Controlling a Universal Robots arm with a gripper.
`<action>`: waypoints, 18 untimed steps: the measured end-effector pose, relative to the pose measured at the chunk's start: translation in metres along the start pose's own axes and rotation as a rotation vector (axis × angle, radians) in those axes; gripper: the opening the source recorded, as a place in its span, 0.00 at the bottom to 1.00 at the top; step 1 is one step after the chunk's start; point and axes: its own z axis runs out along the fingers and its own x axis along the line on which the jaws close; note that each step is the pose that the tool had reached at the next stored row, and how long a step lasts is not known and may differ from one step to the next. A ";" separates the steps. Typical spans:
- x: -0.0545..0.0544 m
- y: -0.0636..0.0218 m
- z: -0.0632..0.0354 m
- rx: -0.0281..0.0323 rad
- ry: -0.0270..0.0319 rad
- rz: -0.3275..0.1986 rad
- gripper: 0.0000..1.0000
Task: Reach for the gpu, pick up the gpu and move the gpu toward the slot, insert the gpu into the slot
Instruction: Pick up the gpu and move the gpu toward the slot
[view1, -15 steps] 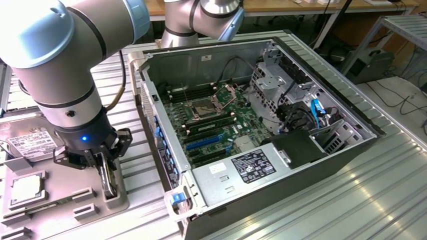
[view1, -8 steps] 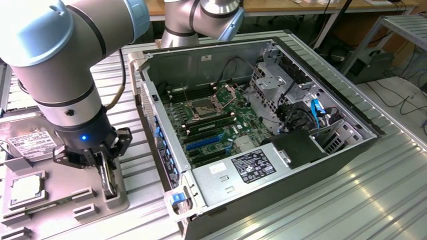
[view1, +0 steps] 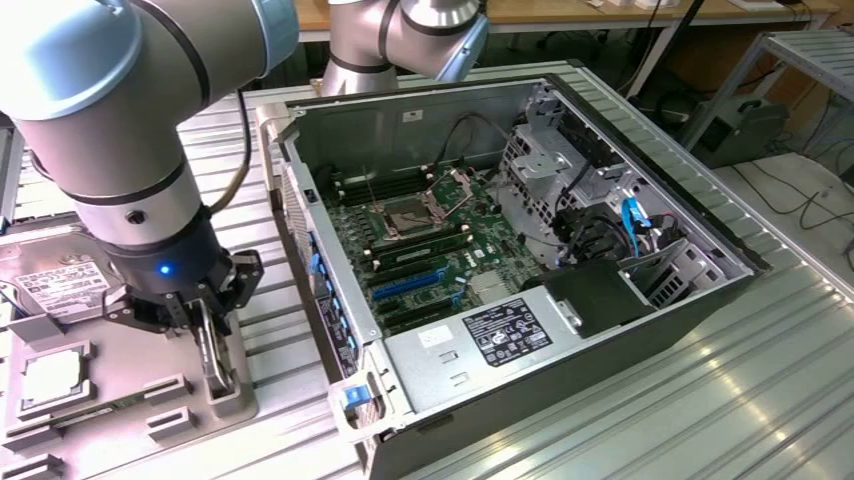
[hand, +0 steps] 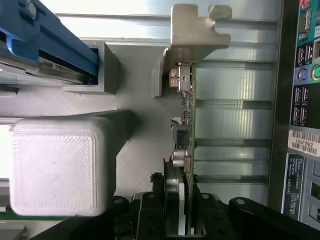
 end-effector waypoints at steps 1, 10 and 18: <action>0.000 0.0000 -0.0013 0.0000 0.0001 0.000 0.29; 0.000 -0.0004 -0.0141 0.0002 0.0000 0.000 0.29; -0.001 -0.0007 -0.0298 0.0003 0.0000 0.000 0.29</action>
